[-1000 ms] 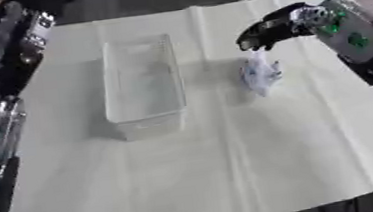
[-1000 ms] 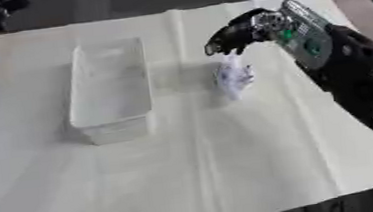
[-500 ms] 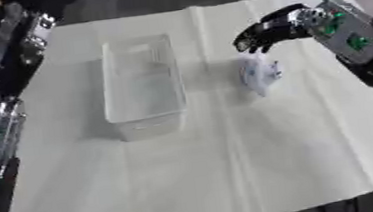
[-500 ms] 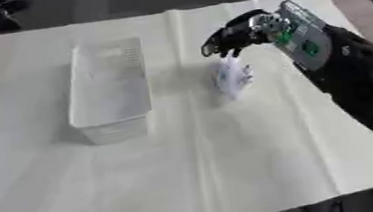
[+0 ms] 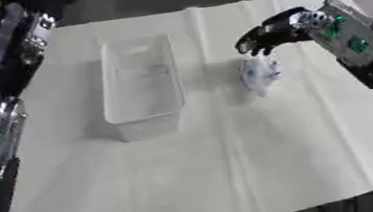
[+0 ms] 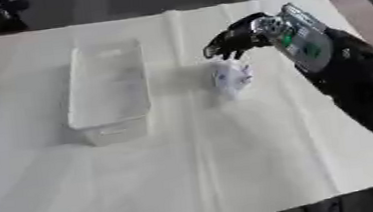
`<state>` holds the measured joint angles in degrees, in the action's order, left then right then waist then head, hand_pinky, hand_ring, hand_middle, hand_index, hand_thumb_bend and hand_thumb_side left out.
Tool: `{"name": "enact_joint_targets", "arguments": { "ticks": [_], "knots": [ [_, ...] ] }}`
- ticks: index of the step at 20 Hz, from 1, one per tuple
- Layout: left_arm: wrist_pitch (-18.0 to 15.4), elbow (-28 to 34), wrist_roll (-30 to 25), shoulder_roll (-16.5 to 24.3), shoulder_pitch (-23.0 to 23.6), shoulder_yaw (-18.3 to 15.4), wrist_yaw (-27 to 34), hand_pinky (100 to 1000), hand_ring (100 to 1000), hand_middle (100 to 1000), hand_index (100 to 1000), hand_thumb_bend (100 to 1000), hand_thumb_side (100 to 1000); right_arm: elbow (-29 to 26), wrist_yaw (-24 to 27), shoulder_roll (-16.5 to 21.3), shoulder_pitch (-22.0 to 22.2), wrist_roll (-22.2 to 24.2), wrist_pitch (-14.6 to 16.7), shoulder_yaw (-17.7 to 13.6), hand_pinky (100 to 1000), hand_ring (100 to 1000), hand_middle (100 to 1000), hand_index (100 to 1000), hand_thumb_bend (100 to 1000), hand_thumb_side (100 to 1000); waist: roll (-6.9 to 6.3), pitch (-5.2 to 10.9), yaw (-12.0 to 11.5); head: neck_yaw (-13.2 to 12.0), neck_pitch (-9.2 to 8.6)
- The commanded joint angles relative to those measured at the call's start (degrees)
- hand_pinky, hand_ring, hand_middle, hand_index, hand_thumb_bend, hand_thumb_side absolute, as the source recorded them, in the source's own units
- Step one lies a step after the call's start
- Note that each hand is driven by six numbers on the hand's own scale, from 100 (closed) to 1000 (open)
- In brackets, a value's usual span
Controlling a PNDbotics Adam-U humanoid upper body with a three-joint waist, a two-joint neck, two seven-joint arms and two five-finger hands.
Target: Pick up objects on the table and place them in the box.
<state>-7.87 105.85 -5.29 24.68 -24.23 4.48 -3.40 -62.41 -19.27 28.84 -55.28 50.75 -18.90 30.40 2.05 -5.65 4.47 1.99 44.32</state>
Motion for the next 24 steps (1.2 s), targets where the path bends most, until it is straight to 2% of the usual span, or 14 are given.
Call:
{"name": "enact_joint_targets", "arguments": {
  "ticks": [1, 9, 17, 24],
  "knots": [
    [-0.2, 0.8, 0.0, 0.7, -0.5, -0.5, 0.2, 871, 919, 928, 857, 104, 910, -0.1, -0.5, 1.6, -0.7, 1.2, -0.7, -0.6, 932, 934, 1000, 1000, 100, 908, -0.19, 1.19, 0.1, 0.0, -0.20],
    [-0.2, 0.8, 0.0, 0.6, -0.5, -0.5, 0.3, 872, 919, 929, 857, 104, 909, 0.1, -5.0, 1.2, -0.1, 1.2, 0.1, -1.9, 938, 938, 1000, 1000, 100, 862, -0.44, 1.28, 0.0, 0.1, -0.20],
    [-0.3, 0.8, -0.1, 0.4, -0.5, -0.5, 0.4, 873, 919, 929, 857, 104, 909, 1.3, -9.7, -0.1, 0.3, 1.2, 1.6, -1.9, 959, 952, 1000, 1000, 100, 872, -0.62, 1.29, -0.3, 0.3, -0.20],
    [-0.3, 0.8, -0.2, 0.4, -0.5, -0.5, 0.4, 874, 920, 929, 858, 103, 909, 1.7, -9.2, -1.0, 0.5, 1.2, 2.5, -1.7, 961, 954, 1000, 1000, 100, 892, -0.65, 1.21, -0.3, 0.3, -0.20]
  ]
}}
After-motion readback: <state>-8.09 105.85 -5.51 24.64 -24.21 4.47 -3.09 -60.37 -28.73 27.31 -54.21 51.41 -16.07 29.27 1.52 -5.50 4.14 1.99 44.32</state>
